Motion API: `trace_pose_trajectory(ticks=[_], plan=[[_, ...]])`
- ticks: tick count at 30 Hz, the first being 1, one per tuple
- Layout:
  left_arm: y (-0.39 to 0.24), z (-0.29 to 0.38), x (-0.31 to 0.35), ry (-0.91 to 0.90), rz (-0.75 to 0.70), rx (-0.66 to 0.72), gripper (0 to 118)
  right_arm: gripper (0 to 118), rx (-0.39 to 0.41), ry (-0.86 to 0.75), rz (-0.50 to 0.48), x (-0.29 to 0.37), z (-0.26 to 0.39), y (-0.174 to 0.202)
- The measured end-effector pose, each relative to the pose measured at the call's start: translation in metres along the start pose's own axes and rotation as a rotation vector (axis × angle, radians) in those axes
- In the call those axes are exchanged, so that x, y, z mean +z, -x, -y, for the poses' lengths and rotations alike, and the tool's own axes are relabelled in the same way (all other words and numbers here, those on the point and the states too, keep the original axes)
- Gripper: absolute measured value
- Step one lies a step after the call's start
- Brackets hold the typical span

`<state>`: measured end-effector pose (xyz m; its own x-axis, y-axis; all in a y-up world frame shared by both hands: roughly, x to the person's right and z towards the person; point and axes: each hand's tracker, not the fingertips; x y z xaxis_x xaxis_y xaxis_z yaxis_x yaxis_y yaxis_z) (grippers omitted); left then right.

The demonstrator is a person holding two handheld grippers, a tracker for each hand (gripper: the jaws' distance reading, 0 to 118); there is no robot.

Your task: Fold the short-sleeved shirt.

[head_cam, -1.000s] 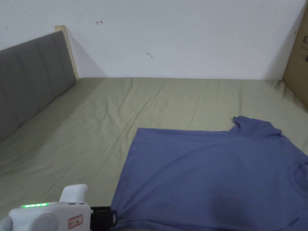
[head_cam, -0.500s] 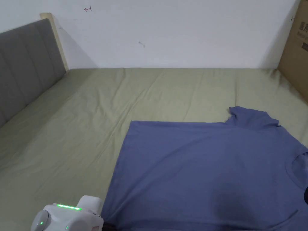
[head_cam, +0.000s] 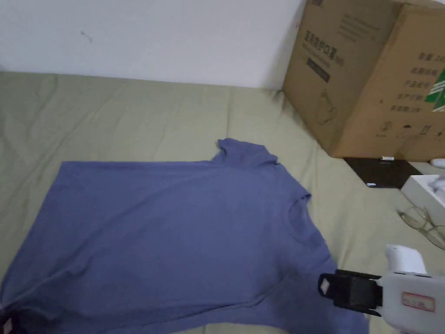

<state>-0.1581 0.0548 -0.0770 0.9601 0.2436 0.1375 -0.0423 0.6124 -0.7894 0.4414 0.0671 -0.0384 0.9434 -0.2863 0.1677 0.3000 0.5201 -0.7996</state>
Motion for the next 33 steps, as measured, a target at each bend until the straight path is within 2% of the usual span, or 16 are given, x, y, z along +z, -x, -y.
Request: trace_pose_trajectory(ticks=[2, 4, 7, 9, 10, 11, 12, 14, 15, 17, 18, 19, 22, 28, 31, 33], plan=[[-0.009, -0.006, 0.009, -0.034, 0.038, 0.019, 3, 116, 0.001, 0.052, 0.004, -0.02, -0.002, -0.018], [-0.017, -0.01, 0.017, -0.046, 0.042, 0.02, 3, 116, -0.014, 0.134, 0.104, -0.038, -0.005, -0.03], [-0.029, -0.013, 0.022, -0.044, 0.008, -0.041, 3, 113, 0.017, 0.262, 0.217, -0.07, 0.008, -0.045], [-0.033, -0.015, 0.02, -0.031, -0.016, -0.057, 3, 106, 0.031, 0.3, 0.233, -0.082, 0.01, -0.053], [-0.034, -0.015, 0.02, -0.011, -0.036, -0.055, 3, 106, 0.054, 0.313, 0.217, -0.08, 0.01, -0.051], [-0.035, -0.014, 0.019, 0.009, -0.049, -0.052, 3, 100, 0.089, 0.303, 0.222, -0.078, 0.01, -0.047], [-0.036, -0.013, 0.019, 0.01, -0.048, -0.054, 3, 86, 0.103, 0.306, 0.224, -0.076, 0.008, -0.042], [-0.03, -0.014, 0.014, 0.019, -0.054, -0.041, 3, 81, 0.119, 0.301, 0.215, -0.064, 0.005, -0.033], [-0.028, -0.013, 0.013, 0.028, -0.057, -0.027, 3, 70, 0.155, 0.292, 0.213, -0.059, 0.004, -0.03], [-0.022, -0.014, 0.01, 0.032, -0.057, -0.005, 3, 27, 0.196, 0.296, 0.189, -0.051, 0.003, -0.027], [-0.021, -0.014, 0.01, 0.035, -0.055, 0.009, 3, 6, 0.2, 0.312, 0.146, -0.048, 0.003, -0.027], [-0.019, -0.014, 0.009, 0.041, -0.051, 0.023, 3, 5, 0.176, 0.329, 0.088, -0.045, 0.002, -0.027], [-0.014, -0.017, 0.009, 0.054, -0.045, 0.029, 3, 4, 0.173, 0.321, 0.119, -0.034, -0.002, -0.026], [-0.002, -0.021, 0.02, 0.086, -0.059, -0.014, 3, 3, 0.118, 0.284, 0.061, 0.004, -0.006, -0.042], [0.006, -0.019, 0.021, 0.124, -0.01, 0.027, 3, 3, 0.11, 0.285, 0.05, 0.016, -0.004, -0.048], [0.009, -0.018, 0.018, 0.151, 0.021, 0.058, 3, 3, 0.06, 0.283, 0.035, 0.022, -0.004, -0.054]])
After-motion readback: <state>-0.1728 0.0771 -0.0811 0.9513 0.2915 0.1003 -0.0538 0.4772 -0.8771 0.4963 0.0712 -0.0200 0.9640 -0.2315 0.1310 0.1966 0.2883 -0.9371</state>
